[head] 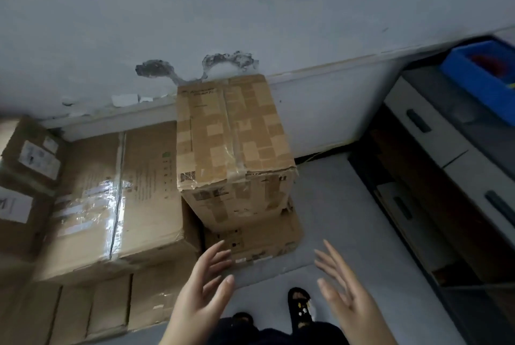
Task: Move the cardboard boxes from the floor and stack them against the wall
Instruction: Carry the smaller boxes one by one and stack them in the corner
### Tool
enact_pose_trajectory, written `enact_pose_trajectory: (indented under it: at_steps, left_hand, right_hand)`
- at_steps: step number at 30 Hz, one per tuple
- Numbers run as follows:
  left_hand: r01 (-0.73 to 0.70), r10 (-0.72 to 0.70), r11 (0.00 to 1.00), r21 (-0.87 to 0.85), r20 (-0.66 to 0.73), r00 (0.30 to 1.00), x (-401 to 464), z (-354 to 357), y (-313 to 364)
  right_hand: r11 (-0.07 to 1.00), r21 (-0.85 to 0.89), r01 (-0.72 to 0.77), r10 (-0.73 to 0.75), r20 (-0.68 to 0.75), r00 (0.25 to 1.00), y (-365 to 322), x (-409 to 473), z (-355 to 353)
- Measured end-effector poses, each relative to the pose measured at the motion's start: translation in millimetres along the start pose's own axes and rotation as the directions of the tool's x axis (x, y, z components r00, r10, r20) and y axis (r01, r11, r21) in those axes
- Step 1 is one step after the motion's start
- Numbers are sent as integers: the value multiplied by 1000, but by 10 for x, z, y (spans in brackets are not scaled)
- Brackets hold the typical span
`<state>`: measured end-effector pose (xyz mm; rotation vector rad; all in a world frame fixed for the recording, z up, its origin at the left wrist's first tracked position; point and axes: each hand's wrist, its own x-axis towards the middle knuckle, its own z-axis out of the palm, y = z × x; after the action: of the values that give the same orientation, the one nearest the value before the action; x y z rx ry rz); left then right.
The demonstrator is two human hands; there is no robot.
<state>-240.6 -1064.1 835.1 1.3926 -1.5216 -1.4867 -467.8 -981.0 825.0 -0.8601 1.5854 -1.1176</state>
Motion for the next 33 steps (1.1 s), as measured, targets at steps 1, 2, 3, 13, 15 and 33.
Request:
enact_pose_trajectory:
  at_steps: [1,2,3,13,15,33]
  left_hand:
    - [-8,8,1000,10,44,999,32,-76,-20]
    - [-22,20,1000,22,91,996,56,-153,-29]
    - [-40,35,999,36,141,989,76,-226,-36]
    - [-158,76,984,85,597,799,-73,-492,-113]
    - [-188,92,980,70,676,731,-173,-409,-90]
    - [-330,-34,943,-39,976,-214,-3476,445,-962]
  right_hand:
    - [999,33,-2,4,-52,999,16,-79,103]
    - [998,61,0,7,-109,994,41,-169,216]
    - [997,83,2,12,-169,986,79,-268,337]
    - [962,255,95,115,-697,708,443,-1518,1222]
    - [957,257,136,128,-792,598,494,-1775,1324]
    - [853,423,307,519,-754,-403,1394,-5408,3286]
